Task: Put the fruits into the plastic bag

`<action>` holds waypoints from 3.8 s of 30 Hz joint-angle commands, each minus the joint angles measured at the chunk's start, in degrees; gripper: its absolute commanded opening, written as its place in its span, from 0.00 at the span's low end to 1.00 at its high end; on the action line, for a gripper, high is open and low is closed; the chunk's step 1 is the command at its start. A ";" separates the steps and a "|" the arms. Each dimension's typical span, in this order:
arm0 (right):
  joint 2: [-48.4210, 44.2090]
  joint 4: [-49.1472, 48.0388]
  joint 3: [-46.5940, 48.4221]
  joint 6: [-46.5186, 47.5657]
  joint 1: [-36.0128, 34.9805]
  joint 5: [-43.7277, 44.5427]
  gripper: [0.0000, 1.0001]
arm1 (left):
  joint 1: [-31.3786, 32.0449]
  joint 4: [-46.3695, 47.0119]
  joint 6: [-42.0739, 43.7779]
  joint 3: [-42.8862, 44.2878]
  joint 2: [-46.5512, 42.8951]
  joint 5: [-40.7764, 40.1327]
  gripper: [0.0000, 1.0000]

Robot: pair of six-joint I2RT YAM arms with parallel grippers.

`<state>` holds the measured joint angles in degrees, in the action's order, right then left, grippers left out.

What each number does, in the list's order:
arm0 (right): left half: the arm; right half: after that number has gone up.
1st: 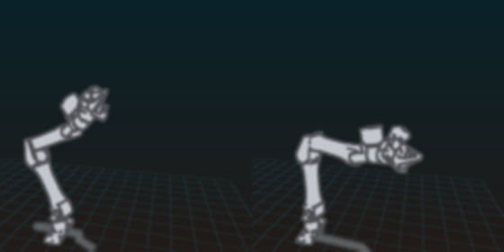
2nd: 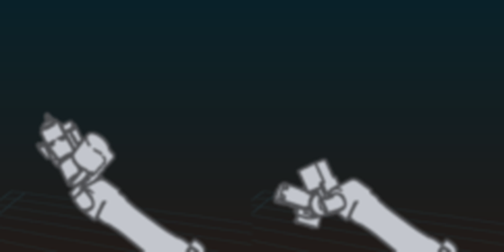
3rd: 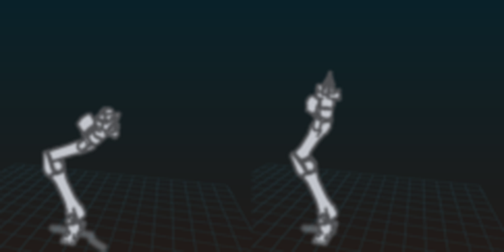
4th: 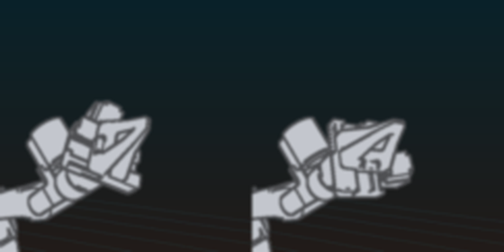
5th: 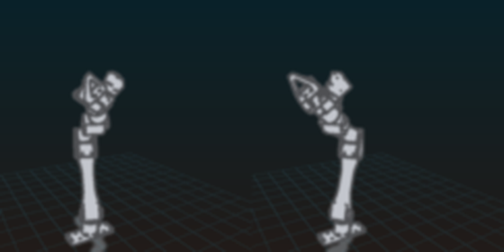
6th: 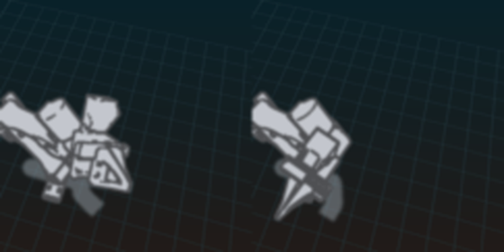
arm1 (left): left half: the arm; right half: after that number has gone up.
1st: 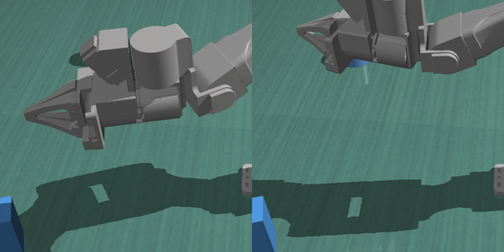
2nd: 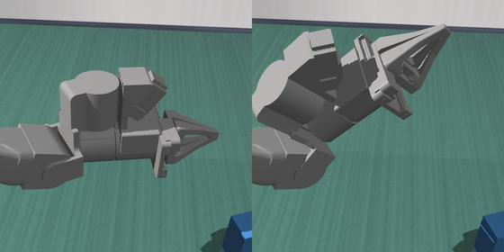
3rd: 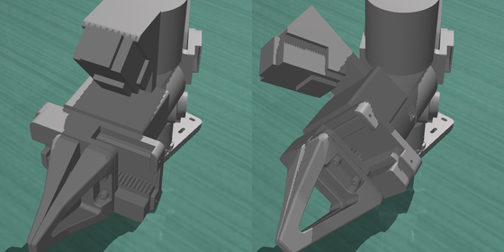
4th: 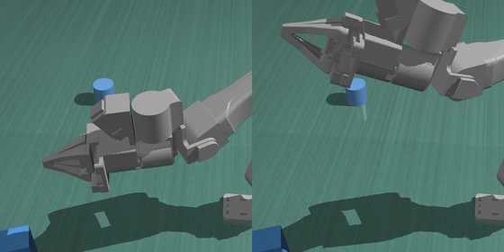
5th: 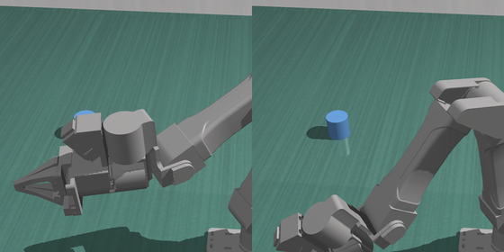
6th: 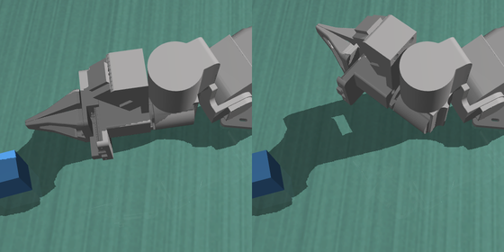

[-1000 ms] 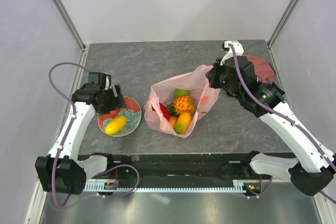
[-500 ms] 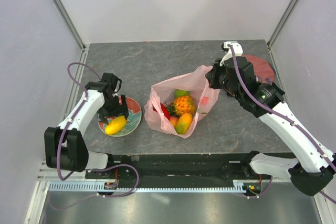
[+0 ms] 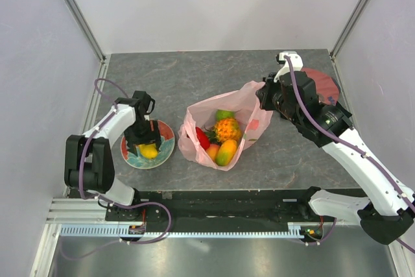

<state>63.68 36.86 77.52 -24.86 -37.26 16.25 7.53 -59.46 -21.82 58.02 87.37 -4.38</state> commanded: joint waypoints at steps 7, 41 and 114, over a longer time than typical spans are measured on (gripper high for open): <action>-0.93 -1.79 0.18 -0.28 0.17 1.24 0.00 | 2.67 7.25 -3.84 1.92 2.71 3.25 0.85; -1.01 -1.35 0.71 -0.63 0.17 1.85 0.00 | -2.52 24.21 -8.32 -7.13 -3.08 2.71 0.58; 0.57 -1.62 0.88 -0.28 0.17 0.62 0.00 | 43.71 24.13 0.03 14.40 1.04 2.62 0.76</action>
<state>64.99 36.88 77.49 -24.86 -37.26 16.53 51.16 -36.34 -21.41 71.42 87.83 -2.87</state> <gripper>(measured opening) 0.010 0.708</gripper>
